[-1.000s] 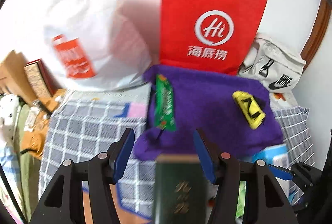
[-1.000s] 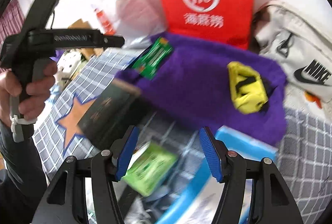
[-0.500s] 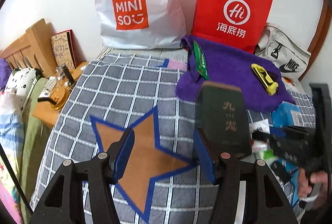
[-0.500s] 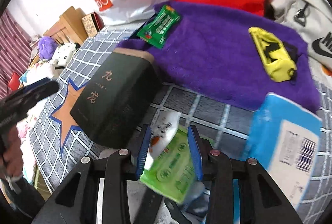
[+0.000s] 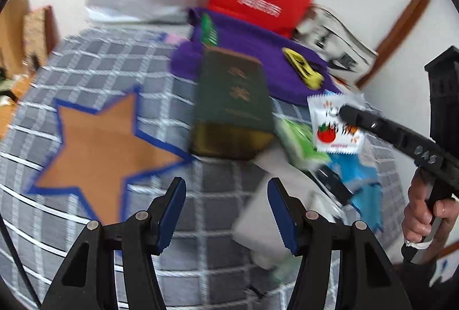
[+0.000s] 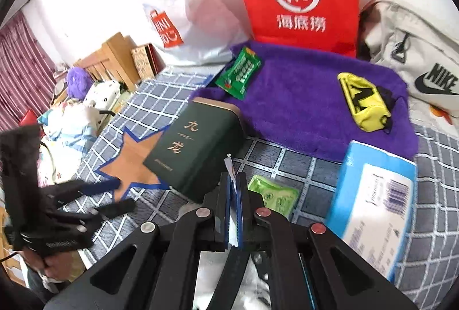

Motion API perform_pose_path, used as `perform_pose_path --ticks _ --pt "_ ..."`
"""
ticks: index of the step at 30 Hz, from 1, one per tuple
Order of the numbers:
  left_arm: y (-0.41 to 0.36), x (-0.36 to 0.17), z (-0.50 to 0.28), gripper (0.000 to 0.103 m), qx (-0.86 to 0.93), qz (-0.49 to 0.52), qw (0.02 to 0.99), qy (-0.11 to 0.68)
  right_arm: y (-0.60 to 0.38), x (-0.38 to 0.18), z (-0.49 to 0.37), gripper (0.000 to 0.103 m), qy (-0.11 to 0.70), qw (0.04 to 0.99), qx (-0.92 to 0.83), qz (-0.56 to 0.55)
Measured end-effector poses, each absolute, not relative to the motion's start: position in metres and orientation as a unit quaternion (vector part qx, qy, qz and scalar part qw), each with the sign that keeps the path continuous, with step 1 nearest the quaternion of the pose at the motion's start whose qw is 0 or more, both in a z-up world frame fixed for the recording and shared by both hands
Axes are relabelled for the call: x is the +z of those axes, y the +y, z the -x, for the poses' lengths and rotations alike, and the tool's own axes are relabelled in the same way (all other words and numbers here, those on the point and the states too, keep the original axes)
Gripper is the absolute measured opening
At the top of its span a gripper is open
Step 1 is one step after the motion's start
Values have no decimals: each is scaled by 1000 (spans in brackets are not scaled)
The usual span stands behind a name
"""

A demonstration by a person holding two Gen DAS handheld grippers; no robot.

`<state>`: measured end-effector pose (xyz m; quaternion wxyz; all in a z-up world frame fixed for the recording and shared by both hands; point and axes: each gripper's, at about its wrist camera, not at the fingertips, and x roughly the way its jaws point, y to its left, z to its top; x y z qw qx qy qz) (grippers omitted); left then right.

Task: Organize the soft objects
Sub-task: 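Grasp the white tomato-print snack packet with the right gripper, then grasp the white foam block with the left gripper while the right gripper holds the packet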

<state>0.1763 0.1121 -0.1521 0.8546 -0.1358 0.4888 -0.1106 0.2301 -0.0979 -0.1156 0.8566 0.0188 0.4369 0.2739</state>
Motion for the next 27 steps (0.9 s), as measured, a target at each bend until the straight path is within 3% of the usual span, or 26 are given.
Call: perform_pose_path --ticks 9,16,18,22,24,25,27 --pt "85 -174 -171 60 -169 145 835 503 -157 -96 -171 3 401 878 259 -44" --pt "74 -169 -165 61 -186 127 837 498 -198 -118 -137 3 419 877 231 -44" --pt "69 -167 -162 67 -189 112 842 494 -209 -127 -129 3 427 876 221 -43" --pt "59 -170 -161 67 -174 88 849 491 -223 -145 -121 3 440 871 212 -53" --pt "54 -171 -159 67 -160 69 856 486 -226 -153 -120 3 442 872 204 -50" --pt "54 -171 -158 58 -152 62 859 484 -226 -156 -119 3 442 872 203 -47" --pt "54 -172 -157 55 -137 54 860 489 -227 -164 -118 3 447 871 198 -47"
